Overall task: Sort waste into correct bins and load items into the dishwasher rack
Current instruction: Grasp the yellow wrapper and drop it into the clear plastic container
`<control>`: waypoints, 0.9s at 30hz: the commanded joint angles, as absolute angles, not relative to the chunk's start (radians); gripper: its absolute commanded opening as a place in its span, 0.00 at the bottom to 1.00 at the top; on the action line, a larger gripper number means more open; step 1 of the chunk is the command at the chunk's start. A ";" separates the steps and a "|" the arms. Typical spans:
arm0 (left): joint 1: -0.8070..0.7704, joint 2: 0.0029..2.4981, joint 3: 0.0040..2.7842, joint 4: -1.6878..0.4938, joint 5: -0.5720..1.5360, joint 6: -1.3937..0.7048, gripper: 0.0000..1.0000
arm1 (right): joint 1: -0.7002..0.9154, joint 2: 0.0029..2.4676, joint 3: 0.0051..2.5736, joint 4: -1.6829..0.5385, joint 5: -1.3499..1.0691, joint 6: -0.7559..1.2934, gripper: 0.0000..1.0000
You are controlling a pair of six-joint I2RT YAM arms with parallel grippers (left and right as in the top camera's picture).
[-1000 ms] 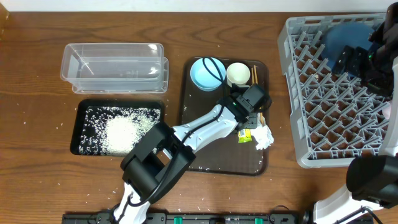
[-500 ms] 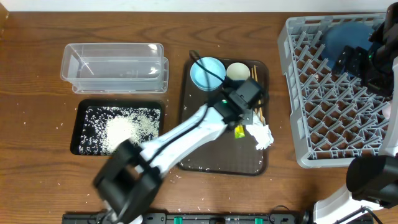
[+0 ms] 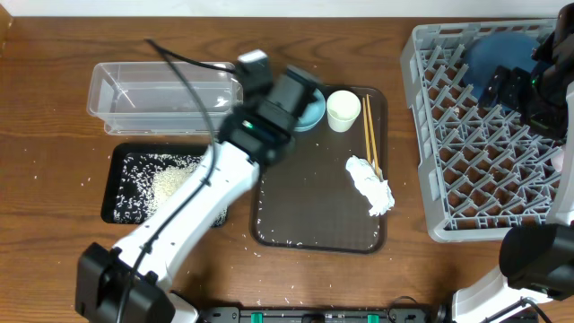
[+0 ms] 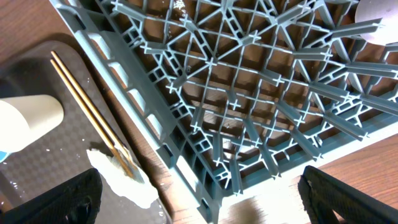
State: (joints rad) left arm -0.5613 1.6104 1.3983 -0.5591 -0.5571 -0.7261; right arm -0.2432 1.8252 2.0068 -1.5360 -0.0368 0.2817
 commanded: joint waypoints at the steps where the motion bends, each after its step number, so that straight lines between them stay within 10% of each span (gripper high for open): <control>1: -0.459 1.637 1.407 -0.487 -0.644 -0.741 0.14 | -0.251 1.810 2.011 -1.536 -0.034 0.295 0.99; 10: -0.210 1.721 1.407 -0.311 -0.610 -0.784 0.22 | -0.251 1.810 2.011 -1.536 -0.034 0.295 0.99; 14: -0.146 1.745 1.407 -0.291 -0.610 -0.783 0.82 | -0.251 1.810 2.011 -1.536 -0.033 0.295 0.99; 22: -0.114 1.711 1.407 -0.290 -0.545 -0.686 0.84 | -0.251 1.810 2.011 -1.536 -0.034 0.295 0.99; 27: -0.155 1.597 1.407 -0.391 -0.110 -0.565 0.85 | -0.251 1.810 2.011 -1.536 -0.034 0.295 0.99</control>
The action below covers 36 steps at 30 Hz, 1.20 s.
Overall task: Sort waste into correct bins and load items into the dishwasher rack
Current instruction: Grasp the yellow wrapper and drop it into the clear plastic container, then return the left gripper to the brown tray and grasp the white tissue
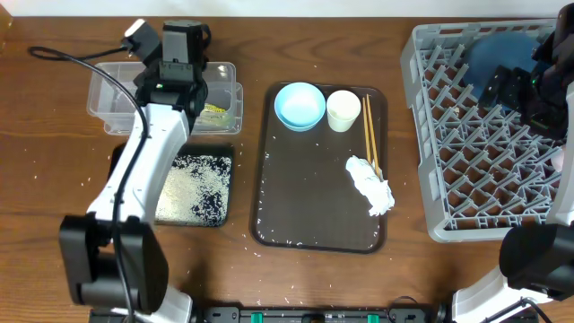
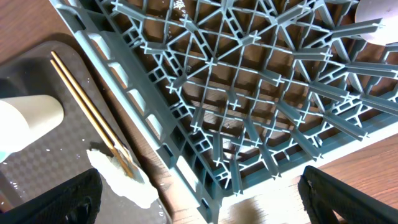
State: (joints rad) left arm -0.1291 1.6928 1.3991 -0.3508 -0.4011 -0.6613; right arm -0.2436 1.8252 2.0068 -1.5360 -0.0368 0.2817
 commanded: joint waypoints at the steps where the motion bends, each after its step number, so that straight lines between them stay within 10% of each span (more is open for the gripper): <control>1: -0.164 1.576 1.407 -0.430 0.010 -0.559 0.84 | -0.251 1.810 2.011 -1.536 -0.033 0.295 0.99; 6: -0.280 1.561 1.401 -0.581 0.421 -0.527 0.84 | -0.251 1.810 2.011 -1.536 -0.034 0.295 0.99; 29: -0.854 2.012 1.391 -0.459 0.155 -0.911 0.87 | -0.251 1.810 2.011 -1.536 -0.034 0.295 0.99; 36: -0.863 2.054 1.391 -0.458 0.099 -0.912 0.55 | -0.251 1.810 2.011 -1.536 -0.034 0.295 0.99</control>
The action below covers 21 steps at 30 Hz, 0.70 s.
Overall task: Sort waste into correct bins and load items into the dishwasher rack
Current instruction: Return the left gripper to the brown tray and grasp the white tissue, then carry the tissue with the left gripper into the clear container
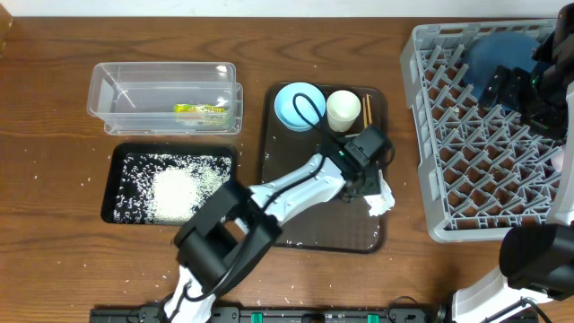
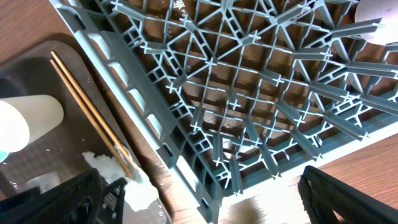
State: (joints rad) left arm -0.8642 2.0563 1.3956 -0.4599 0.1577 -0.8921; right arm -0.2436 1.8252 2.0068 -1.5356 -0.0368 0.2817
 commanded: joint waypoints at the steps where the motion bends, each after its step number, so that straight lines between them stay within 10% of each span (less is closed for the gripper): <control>1: -0.863 2.052 1.391 -0.457 0.091 -0.911 0.51 | -0.251 1.810 2.011 -1.536 -0.034 0.295 0.99; 8: -0.845 2.004 1.399 -0.468 0.089 -0.911 0.06 | -0.251 1.810 2.011 -1.536 -0.034 0.295 0.99; 21: -0.556 1.617 1.401 -0.670 0.033 -0.868 0.06 | -0.251 1.810 2.011 -1.536 -0.034 0.295 0.99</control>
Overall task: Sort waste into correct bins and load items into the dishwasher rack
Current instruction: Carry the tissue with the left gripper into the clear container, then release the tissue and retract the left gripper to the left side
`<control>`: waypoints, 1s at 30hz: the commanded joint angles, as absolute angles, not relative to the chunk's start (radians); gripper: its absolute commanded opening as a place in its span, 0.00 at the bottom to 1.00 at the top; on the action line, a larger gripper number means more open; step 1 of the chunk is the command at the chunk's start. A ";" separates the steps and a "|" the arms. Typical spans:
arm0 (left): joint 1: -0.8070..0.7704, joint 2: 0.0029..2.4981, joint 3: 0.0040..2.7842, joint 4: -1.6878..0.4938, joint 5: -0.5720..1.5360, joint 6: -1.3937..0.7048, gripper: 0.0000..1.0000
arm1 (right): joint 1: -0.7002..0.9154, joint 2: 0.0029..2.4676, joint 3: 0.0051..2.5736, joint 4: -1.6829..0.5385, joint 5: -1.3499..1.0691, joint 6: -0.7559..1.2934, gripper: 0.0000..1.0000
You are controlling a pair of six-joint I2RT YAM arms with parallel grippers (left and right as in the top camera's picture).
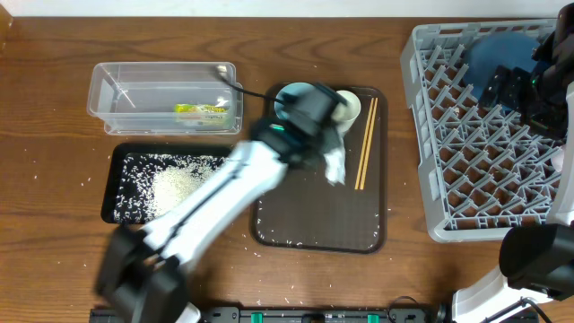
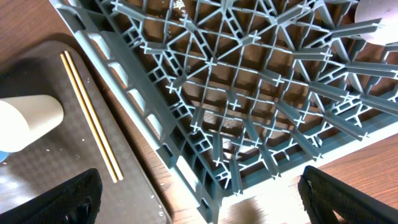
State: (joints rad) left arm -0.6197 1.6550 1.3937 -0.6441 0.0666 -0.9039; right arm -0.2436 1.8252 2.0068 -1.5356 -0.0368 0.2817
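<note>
My left gripper (image 1: 328, 142) is over the brown tray (image 1: 305, 224), just below the pale blue bowl (image 1: 289, 93) and the white cup (image 1: 351, 107). It is shut on the crumpled white napkin (image 1: 334, 165), which hangs from it. The chopsticks (image 1: 363, 148) lie on the tray's right side, also seen as chopsticks (image 2: 93, 118) beside the cup (image 2: 28, 121). My right gripper (image 2: 199, 199) hovers open over the near edge of the grey dish rack (image 2: 249, 93), holding nothing.
A clear bin (image 1: 134, 94) at the back left holds a yellow-green wrapper (image 1: 202, 111). Below it is a black tray (image 1: 121, 193) of rice. The dish rack (image 1: 448, 179) at the right holds a blue plate (image 1: 498, 49). Rice grains dot the table.
The napkin has left its spot at the tray's right by the chopsticks and now hangs in my left gripper near the tray's middle top. The chopsticks have shifted slightly. The right arm is unchanged.
My left arm first reached across between the clear bin and the bowl. Then its gripper was over the clear bin, with a wrapper showing inside. Later it was down on the napkin at the tray's right. Now it holds the napkin up near the bowl.
</note>
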 commanded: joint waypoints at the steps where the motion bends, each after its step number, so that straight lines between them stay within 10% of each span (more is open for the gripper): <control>1: -0.529 1.603 1.401 -0.677 0.033 -0.858 0.06 | -0.251 1.810 2.011 -1.536 -0.034 0.295 0.99; 18: -0.084 1.621 1.401 -0.355 -0.191 -0.851 0.09 | -0.251 1.810 2.011 -1.536 -0.034 0.295 0.99; 26: 0.019 1.718 1.401 -0.386 -0.199 -0.851 0.70 | -0.251 1.810 2.011 -1.536 -0.034 0.295 0.99; 30: 0.038 1.706 1.401 -0.402 -0.184 -0.850 0.71 | -0.251 1.810 2.011 -1.536 -0.034 0.295 0.99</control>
State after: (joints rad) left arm 0.0288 1.7283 1.3933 -0.3977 -0.1795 -0.8600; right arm -0.2436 1.8252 2.0068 -1.5360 -0.0368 0.2817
